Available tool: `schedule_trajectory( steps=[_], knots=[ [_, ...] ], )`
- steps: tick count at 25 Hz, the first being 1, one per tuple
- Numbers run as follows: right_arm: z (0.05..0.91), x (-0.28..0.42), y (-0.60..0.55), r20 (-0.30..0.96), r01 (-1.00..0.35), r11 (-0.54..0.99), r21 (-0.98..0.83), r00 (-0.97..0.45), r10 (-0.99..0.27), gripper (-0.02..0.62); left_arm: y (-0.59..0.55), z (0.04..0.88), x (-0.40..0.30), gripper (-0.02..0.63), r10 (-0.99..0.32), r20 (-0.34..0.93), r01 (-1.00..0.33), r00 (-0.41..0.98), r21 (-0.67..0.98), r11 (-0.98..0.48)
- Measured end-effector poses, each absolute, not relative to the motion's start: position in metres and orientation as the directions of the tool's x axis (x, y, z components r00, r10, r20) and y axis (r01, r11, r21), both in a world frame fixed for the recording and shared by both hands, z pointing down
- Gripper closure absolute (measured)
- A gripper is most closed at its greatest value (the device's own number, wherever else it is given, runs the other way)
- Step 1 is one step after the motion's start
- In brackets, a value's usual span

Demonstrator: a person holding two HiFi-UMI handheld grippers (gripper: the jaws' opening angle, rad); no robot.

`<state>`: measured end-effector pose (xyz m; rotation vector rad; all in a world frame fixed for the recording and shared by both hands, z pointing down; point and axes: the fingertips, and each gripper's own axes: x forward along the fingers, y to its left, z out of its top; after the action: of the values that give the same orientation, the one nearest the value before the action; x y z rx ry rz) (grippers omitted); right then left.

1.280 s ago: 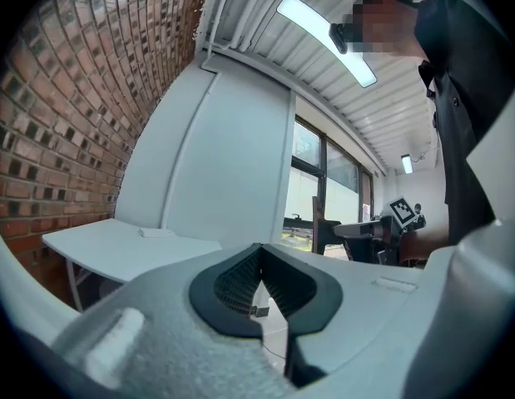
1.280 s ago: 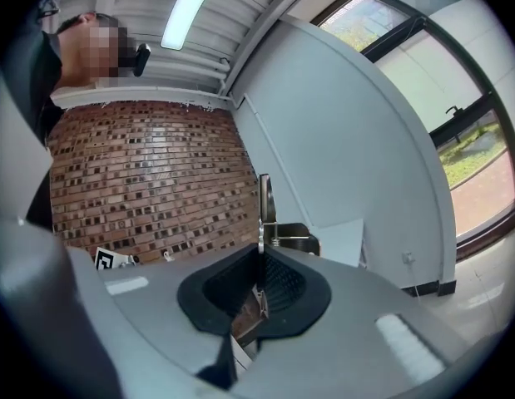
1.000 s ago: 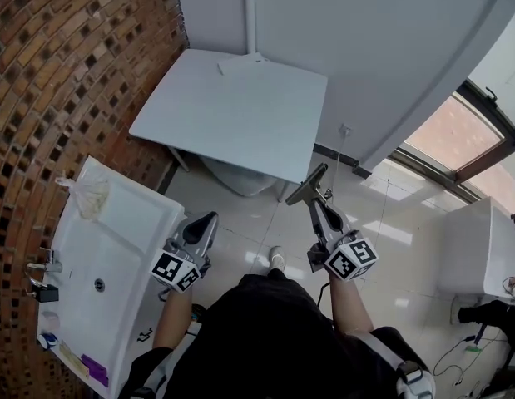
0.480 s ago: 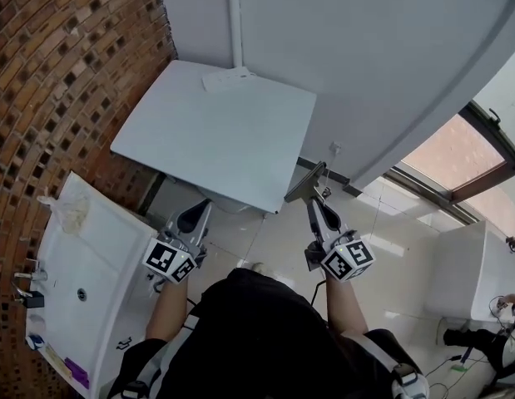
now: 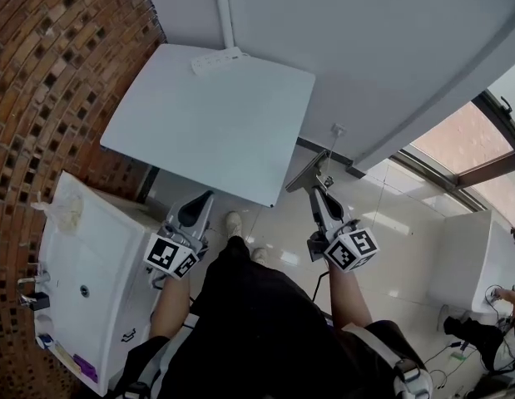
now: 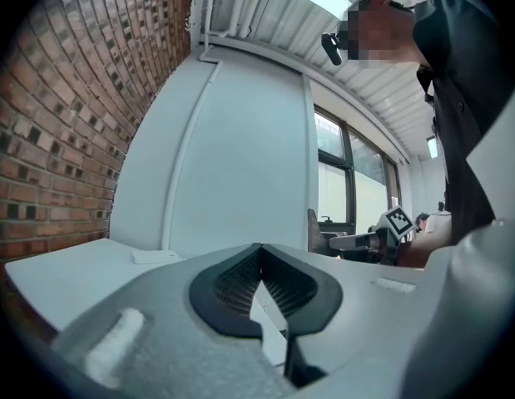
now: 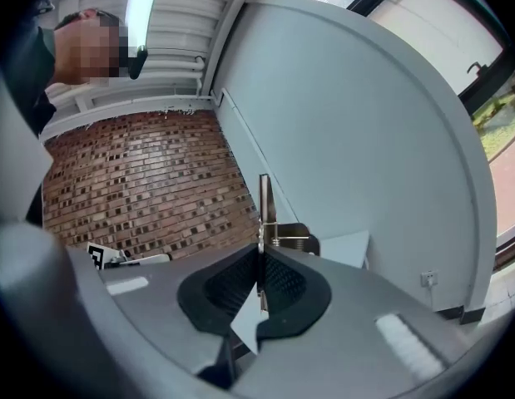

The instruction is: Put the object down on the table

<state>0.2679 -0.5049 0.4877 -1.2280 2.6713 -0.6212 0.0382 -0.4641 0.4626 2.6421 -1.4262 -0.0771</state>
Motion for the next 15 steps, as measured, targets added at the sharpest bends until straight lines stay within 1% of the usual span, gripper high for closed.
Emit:
schedule_trajectory(
  steps=[7, 11, 15],
  knots=[
    [0.488, 0.26, -0.533, 0.055, -0.72, 0.557, -0.413, -0.631, -0.774, 0.588, -0.508, 0.478, 0.035, 0.607, -0.797, 0.023, -0.788, 0.603, 0.17, -0.591],
    [0.482, 0.263, -0.564, 0.058, -0.753, 0.527, -0.394, -0.593, -0.803, 0.588, -0.55, 0.473, 0.047, 0.607, -0.754, -0.009, -0.741, 0.657, 0.175, -0.648],
    [0.474, 0.261, -0.602, 0.043, -0.777, 0.51, -0.368, -0.562, -0.826, 0.588, -0.593, 0.464, 0.046, 0.607, -0.718, -0.03, -0.708, 0.695, 0.144, -0.692]
  ],
)
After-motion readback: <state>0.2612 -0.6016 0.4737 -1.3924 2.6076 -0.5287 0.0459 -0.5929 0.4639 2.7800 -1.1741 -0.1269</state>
